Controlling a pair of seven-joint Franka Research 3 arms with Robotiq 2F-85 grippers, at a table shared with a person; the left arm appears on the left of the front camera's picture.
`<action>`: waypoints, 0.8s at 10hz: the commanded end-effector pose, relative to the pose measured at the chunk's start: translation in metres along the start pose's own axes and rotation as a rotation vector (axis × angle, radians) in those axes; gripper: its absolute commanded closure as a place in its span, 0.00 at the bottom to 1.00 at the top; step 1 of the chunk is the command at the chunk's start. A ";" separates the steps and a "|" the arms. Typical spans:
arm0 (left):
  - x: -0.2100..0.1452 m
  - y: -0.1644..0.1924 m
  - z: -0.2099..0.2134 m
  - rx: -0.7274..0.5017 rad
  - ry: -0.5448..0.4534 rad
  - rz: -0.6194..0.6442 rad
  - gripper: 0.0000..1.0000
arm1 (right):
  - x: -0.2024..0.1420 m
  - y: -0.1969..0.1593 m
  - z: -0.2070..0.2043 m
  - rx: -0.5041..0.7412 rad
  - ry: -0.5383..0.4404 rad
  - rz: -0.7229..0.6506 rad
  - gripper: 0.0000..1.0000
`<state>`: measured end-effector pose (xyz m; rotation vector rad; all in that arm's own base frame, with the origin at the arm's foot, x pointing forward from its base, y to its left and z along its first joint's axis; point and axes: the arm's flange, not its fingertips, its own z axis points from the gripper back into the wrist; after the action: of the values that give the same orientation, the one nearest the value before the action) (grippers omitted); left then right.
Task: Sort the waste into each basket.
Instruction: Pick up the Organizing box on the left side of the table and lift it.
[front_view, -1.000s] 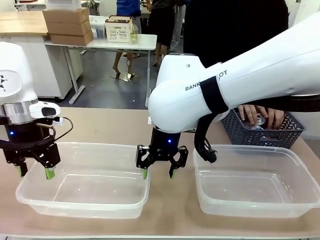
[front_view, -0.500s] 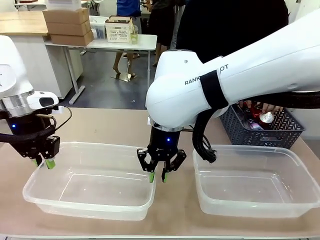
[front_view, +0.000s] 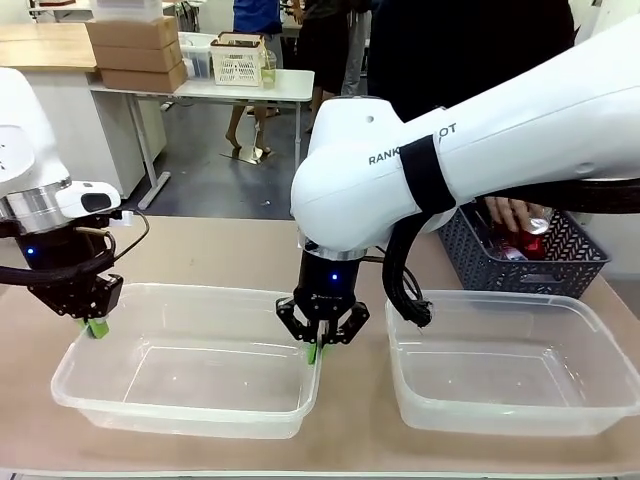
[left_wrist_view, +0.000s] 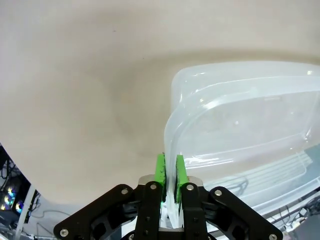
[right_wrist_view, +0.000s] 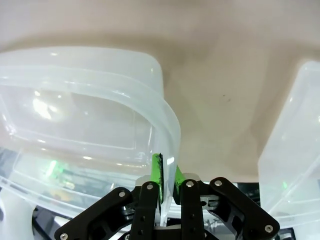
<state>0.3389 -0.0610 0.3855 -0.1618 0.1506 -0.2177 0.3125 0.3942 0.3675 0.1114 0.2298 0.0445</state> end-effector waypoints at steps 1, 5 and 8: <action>-0.057 0.005 -0.006 0.013 -0.079 -0.003 1.00 | 0.003 -0.013 0.023 -0.054 0.023 -0.038 1.00; -0.050 -0.029 0.111 0.031 -0.087 0.027 1.00 | -0.004 -0.050 0.129 -0.123 0.020 -0.023 1.00; -0.053 -0.056 0.113 -0.015 -0.133 0.019 1.00 | -0.012 -0.067 0.164 -0.096 0.026 0.087 1.00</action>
<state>0.2983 -0.1110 0.5448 -0.1873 0.0161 -0.1917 0.3293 0.3396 0.5296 0.0648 0.2524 0.0566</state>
